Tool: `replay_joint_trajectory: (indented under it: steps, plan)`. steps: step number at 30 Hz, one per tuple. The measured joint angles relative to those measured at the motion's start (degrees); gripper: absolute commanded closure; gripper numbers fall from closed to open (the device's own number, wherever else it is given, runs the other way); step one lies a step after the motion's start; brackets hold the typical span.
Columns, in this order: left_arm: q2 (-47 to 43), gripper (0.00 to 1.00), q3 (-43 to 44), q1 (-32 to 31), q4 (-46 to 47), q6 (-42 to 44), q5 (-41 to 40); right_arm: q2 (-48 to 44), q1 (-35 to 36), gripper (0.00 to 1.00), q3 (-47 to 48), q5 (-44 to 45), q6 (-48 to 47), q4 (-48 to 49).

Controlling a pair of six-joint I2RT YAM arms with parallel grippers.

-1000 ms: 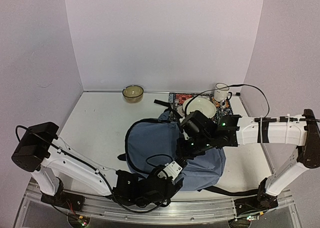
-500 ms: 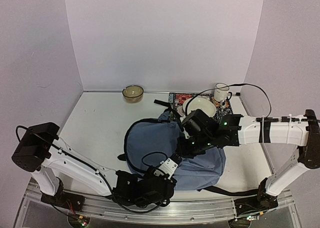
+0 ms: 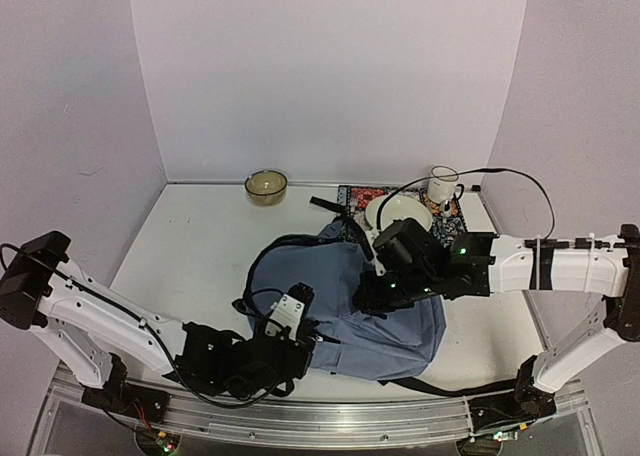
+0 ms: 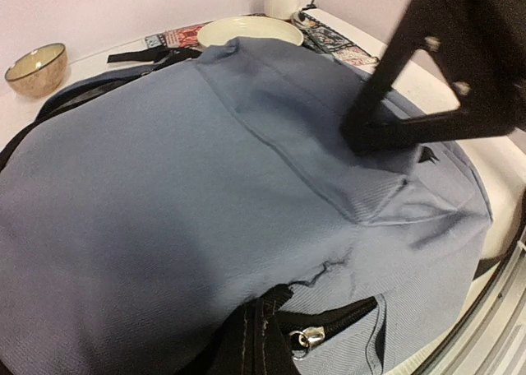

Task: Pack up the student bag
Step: Zip the largest pocket of the bag in the student bag.

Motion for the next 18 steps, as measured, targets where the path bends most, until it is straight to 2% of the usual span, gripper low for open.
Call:
replay_joint_trajectory:
  steps: [6,11,16,18]
  plan:
    - [-8.6,1.0,-5.9,5.5,0.6,-6.2,4.7,-2.2,0.0,1.0,-2.5,-0.8,-0.6,3.7]
    - [-14.6,1.0,-10.0,7.3,1.8,-9.2,8.2,-2.8,0.0,1.0,-3.7,-1.5,-2.1,6.3]
    - [-19.2,1.0,-13.1,9.1,0.6,-9.4,9.2,-2.8,-0.2,0.83,-3.6,-2.0,-5.6,3.7]
    - [-19.4,1.0,-13.1,9.6,0.9,-9.0,10.5,-2.6,-0.2,0.79,-3.0,-2.0,-7.1,2.3]
